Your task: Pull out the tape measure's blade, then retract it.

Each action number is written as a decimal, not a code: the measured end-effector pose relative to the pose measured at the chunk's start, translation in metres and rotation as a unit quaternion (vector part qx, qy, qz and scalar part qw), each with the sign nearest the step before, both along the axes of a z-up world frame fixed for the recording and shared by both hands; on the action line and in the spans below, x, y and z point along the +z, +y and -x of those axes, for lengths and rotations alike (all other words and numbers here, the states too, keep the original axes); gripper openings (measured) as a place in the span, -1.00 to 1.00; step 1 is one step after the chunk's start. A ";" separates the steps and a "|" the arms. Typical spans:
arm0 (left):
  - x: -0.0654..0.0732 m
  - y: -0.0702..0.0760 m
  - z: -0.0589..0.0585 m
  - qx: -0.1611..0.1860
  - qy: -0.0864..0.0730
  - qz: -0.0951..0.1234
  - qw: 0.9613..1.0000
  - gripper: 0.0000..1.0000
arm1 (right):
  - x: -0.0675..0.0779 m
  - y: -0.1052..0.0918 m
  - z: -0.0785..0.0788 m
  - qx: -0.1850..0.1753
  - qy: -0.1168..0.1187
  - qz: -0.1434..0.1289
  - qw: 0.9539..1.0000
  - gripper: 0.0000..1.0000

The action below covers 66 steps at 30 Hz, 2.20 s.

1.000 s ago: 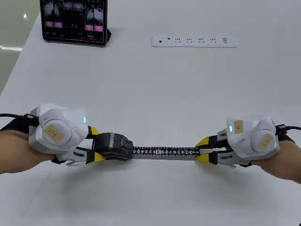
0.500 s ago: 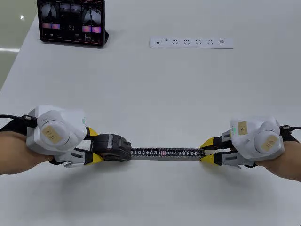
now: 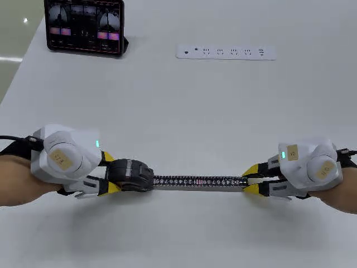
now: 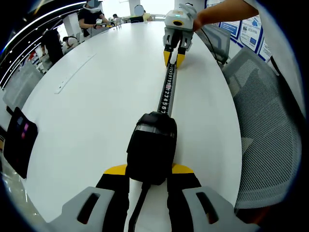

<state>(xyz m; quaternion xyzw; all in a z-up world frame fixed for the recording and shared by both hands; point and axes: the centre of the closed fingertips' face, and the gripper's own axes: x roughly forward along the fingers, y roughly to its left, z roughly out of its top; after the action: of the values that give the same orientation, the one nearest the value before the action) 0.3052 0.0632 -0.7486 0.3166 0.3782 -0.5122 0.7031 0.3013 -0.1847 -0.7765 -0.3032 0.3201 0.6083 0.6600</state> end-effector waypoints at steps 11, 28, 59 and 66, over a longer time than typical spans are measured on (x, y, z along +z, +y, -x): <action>0.000 0.000 0.000 0.000 0.000 -0.001 1.000 -0.51 | 0.001 -0.011 -0.002 0.003 -0.001 0.013 1.000 -0.82; 0.000 -0.001 0.000 0.000 0.000 -0.001 1.000 -0.51 | 0.001 -0.034 -0.002 0.000 -0.002 0.032 0.999 -0.82; 0.001 -0.002 0.000 0.018 0.002 -0.007 1.000 -0.48 | -0.004 -0.046 0.000 -0.009 0.012 0.065 0.998 -0.77; 0.000 -0.003 0.000 0.012 -0.008 -0.016 1.000 -0.44 | -0.003 -0.045 0.003 -0.018 0.023 0.067 0.997 -0.66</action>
<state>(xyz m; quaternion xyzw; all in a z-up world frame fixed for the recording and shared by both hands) 0.3052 0.0605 -0.7482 0.3276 0.3848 -0.4949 0.7069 0.2980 -0.2295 -0.7796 -0.3271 0.3805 0.5801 0.6417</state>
